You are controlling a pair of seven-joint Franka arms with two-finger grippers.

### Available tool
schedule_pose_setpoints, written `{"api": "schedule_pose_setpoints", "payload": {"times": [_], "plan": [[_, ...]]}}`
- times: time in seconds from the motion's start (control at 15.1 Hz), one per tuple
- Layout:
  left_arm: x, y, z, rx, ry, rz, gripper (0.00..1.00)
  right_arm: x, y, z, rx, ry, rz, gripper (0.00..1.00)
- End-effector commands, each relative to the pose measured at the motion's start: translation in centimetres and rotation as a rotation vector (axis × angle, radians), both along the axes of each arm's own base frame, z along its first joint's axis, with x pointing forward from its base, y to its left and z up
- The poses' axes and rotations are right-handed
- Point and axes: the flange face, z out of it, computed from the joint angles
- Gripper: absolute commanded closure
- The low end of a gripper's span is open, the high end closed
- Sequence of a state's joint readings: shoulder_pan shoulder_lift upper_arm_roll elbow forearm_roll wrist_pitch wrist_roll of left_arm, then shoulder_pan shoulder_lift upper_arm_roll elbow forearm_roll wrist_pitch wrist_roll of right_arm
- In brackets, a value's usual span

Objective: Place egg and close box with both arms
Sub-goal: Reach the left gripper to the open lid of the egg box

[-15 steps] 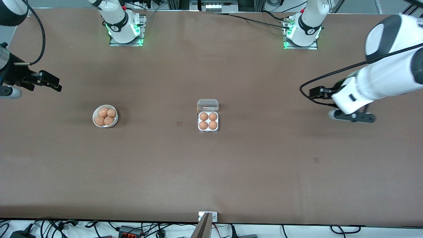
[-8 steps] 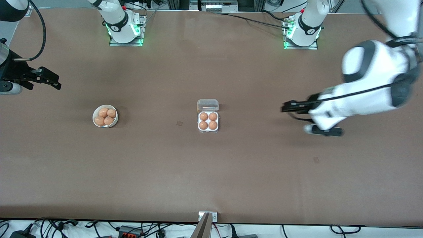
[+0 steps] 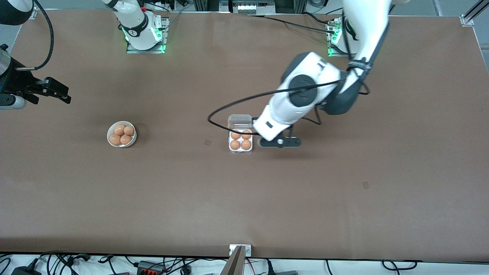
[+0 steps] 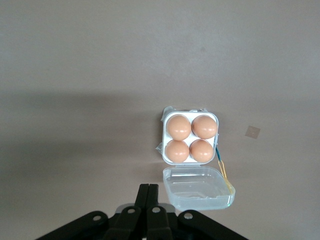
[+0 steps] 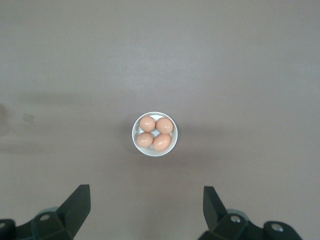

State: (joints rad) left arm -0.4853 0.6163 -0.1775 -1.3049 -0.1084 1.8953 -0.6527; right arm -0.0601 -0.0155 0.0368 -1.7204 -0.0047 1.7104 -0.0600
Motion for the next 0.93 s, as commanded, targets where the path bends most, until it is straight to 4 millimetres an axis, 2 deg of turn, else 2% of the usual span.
{"api": "schedule_pose_setpoints", "payload": {"times": [0.0,0.13,0.26,0.33,0.4,0.66,0.86], "plan": [[0.8,-0.4,-0.4,0.021,-0.008,0.001,0.99,-0.2,-0.2,-0.1,-0.006,-0.003,0.017,0.0],[-0.1,-2.6,-1.3,-0.001,-0.031,-0.021,0.99,-0.2,-0.7,0.0,-0.003,-0.005,0.005,0.0],[-0.5,-3.5,-2.6,-0.003,-0.028,-0.033,0.99,-0.3,-0.6,-0.2,-0.004,0.0,0.007,0.0],[-1.5,-4.9,-3.6,0.003,-0.017,-0.06,0.99,-0.4,-1.1,-0.2,-0.004,0.006,-0.002,0.0],[-1.8,-5.2,-4.4,0.009,-0.008,-0.067,0.99,-0.5,-1.2,-0.1,-0.002,0.007,-0.005,0.0],[-4.3,-7.3,-4.7,0.033,0.016,-0.133,0.99,-0.9,-1.1,0.1,-0.002,0.026,-0.015,0.0],[-5.4,-7.4,-4.5,0.063,0.055,-0.156,0.99,-1.3,-0.6,0.5,-0.001,0.03,-0.01,0.0]]}}
